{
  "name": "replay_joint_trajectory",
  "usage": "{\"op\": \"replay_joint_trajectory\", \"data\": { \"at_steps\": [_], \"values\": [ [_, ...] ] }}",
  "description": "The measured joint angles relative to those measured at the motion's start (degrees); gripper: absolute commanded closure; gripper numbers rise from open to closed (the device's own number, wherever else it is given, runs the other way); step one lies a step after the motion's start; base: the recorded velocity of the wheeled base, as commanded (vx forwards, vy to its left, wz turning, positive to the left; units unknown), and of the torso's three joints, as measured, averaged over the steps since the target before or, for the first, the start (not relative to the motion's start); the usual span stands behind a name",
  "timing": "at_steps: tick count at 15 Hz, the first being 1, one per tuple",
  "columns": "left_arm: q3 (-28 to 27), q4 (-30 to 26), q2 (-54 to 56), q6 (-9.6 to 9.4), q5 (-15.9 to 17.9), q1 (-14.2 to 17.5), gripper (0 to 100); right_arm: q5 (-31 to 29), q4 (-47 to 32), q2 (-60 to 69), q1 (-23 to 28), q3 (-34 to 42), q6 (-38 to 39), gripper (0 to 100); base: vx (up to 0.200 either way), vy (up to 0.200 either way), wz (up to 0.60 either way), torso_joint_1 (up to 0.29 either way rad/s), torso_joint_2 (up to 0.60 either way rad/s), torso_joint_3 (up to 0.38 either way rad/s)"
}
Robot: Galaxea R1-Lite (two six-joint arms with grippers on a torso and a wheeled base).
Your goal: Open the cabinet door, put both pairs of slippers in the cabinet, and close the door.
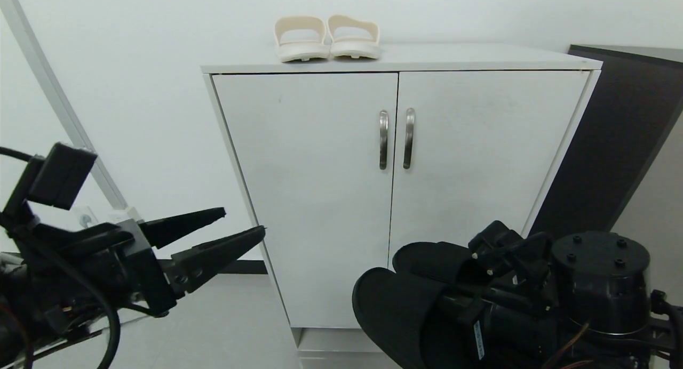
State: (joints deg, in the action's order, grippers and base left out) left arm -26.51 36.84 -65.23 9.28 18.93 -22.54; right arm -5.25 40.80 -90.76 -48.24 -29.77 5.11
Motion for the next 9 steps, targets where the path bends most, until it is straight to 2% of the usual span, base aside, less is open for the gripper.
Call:
{"op": "replay_joint_trajectory", "data": {
  "at_steps": [2, 4, 6, 9],
  "values": [
    [-3.88, 0.99, -4.11, 0.22, -3.32, -4.35, 0, 0.99, 0.06, 0.0, 0.0, -0.05, 0.0, 100, 0.0, 0.0, 0.0, 0.0, 0.0, 0.0],
    [-7.05, 1.04, -7.03, 0.27, -4.53, -8.96, 0, 1.32, 0.06, 0.02, 0.0, 0.0, 0.0, 100, 0.0, 0.0, 0.0, 0.0, 0.0, 0.0],
    [-10.74, 1.12, -9.96, 0.24, -4.24, -12.85, 0, 1.32, 0.04, 0.1, 0.0, 0.23, -0.07, 100, 0.0, 0.0, 0.0, 0.0, 0.0, 0.0],
    [-15.65, 1.12, -14.64, 0.46, -1.58, -15.1, 0, 1.29, 0.06, 0.07, 0.09, 0.45, -0.1, 100, 0.0, 0.0, 0.0, 0.0, 0.0, 0.0]
  ]
}}
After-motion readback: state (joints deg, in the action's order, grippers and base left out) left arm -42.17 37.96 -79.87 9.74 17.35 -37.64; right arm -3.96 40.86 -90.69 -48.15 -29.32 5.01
